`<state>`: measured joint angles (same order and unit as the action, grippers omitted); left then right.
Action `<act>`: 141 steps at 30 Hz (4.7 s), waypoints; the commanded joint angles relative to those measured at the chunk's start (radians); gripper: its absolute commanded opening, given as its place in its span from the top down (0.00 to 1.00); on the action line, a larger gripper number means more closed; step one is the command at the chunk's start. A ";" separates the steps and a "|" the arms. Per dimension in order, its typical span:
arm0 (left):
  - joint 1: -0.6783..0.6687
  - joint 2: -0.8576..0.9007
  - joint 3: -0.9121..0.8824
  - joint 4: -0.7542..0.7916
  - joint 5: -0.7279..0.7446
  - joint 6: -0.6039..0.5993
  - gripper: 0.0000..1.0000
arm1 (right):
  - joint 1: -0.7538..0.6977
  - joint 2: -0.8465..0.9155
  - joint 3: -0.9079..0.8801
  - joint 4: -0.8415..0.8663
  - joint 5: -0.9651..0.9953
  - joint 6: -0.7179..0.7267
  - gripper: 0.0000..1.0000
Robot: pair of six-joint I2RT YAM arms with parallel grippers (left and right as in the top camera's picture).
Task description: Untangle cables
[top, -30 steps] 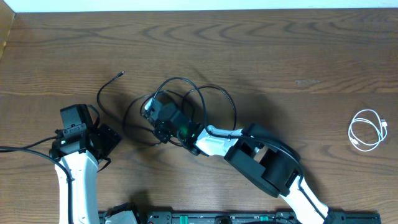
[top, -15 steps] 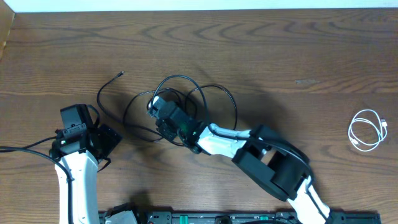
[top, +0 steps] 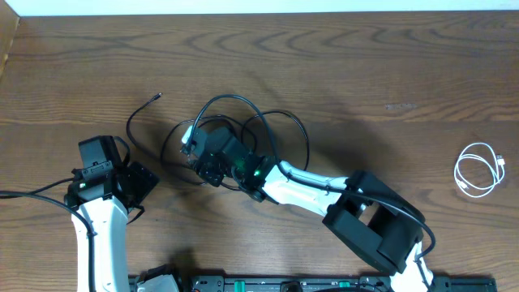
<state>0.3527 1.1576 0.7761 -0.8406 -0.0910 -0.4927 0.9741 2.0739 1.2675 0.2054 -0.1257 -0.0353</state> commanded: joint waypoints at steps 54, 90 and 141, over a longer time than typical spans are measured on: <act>0.005 0.002 -0.002 -0.004 -0.006 0.013 0.02 | 0.059 0.150 0.001 0.104 -0.023 -0.052 0.67; 0.005 0.002 -0.002 -0.004 -0.006 0.013 0.02 | 0.037 -0.053 0.002 -0.068 0.082 -0.080 0.99; 0.005 0.002 -0.002 -0.004 -0.006 0.013 0.02 | -0.140 -0.069 -0.012 -0.797 -0.023 -0.360 0.94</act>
<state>0.3527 1.1576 0.7761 -0.8406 -0.0910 -0.4927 0.8345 1.9732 1.2655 -0.5858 -0.1410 -0.3622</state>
